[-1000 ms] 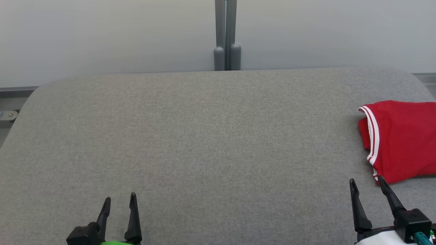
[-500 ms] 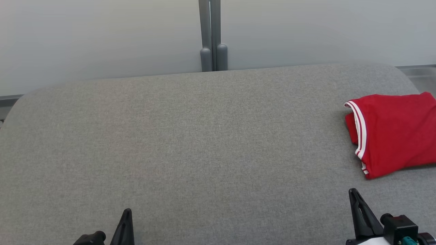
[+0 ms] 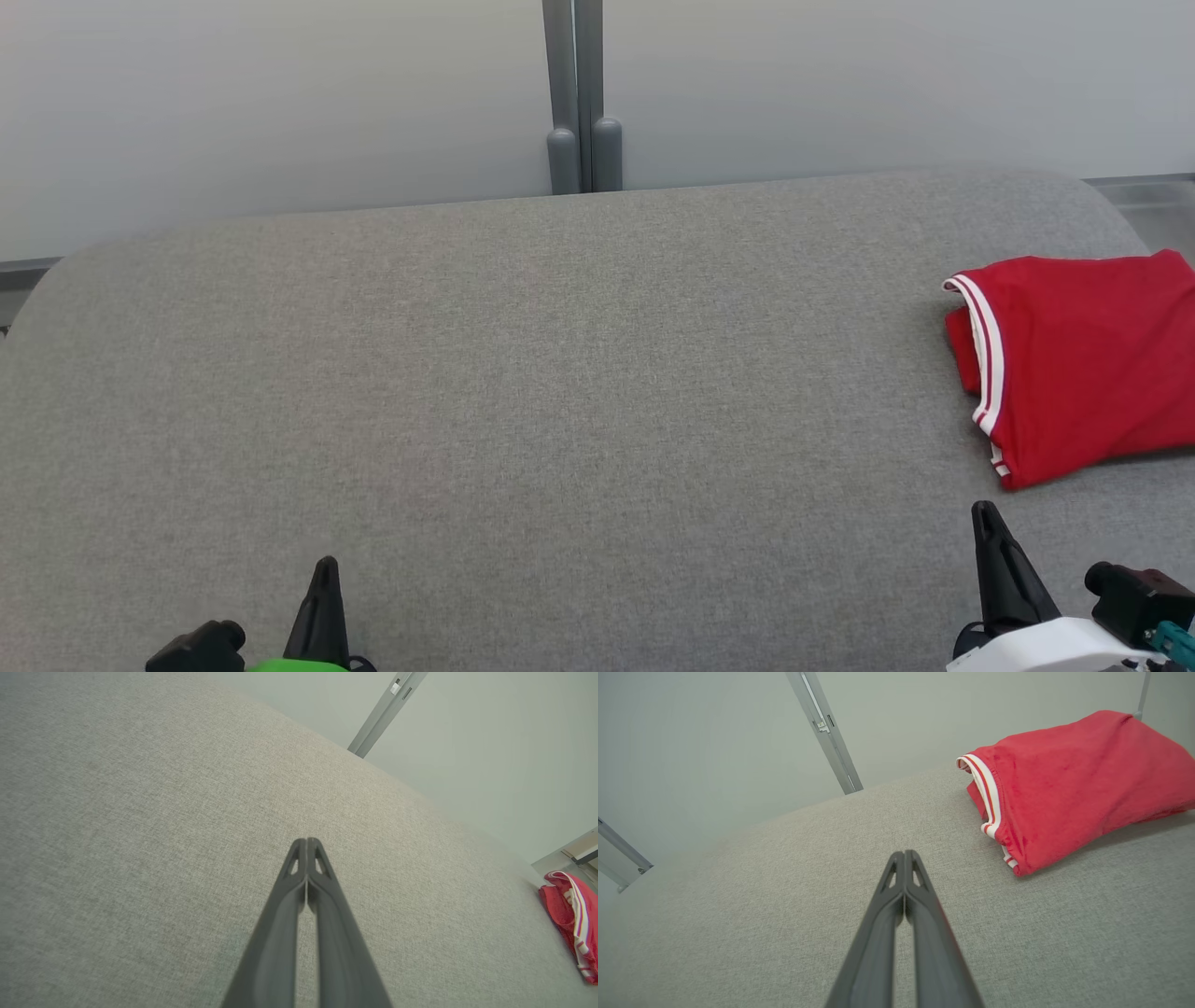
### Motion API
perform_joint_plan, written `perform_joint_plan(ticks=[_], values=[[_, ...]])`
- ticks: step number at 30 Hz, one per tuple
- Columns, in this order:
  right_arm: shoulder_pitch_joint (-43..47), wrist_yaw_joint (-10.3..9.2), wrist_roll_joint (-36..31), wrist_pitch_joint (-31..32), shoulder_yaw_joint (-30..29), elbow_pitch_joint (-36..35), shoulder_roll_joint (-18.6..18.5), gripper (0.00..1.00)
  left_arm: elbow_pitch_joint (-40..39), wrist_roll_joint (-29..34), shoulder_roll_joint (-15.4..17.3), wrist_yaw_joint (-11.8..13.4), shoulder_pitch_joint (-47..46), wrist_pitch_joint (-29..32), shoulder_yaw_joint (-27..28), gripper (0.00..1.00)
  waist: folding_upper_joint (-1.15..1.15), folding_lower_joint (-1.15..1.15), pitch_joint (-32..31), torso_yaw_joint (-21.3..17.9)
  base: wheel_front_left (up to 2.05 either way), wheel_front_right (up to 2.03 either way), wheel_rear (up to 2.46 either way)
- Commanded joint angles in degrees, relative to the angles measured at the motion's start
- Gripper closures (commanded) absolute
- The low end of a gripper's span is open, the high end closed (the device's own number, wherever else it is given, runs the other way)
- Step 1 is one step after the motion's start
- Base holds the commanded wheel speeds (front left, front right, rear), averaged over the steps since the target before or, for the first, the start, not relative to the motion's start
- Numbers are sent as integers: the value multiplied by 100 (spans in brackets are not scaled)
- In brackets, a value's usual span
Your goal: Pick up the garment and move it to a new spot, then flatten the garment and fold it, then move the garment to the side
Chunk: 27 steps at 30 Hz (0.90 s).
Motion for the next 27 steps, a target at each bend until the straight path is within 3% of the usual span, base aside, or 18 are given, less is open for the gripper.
perform_joint_plan(ticks=[1,27], values=[[-173,-2,303,44,2,-47,-60,100,-110,-232,12,-32,-191,57,54,100,0,0,2,-1,0,0,0],[-634,-4,2938,584,-40,210,-148,100,-236,-2260,28,-151,-531,603,344,100,0,0,45,-20,0,0,0]])
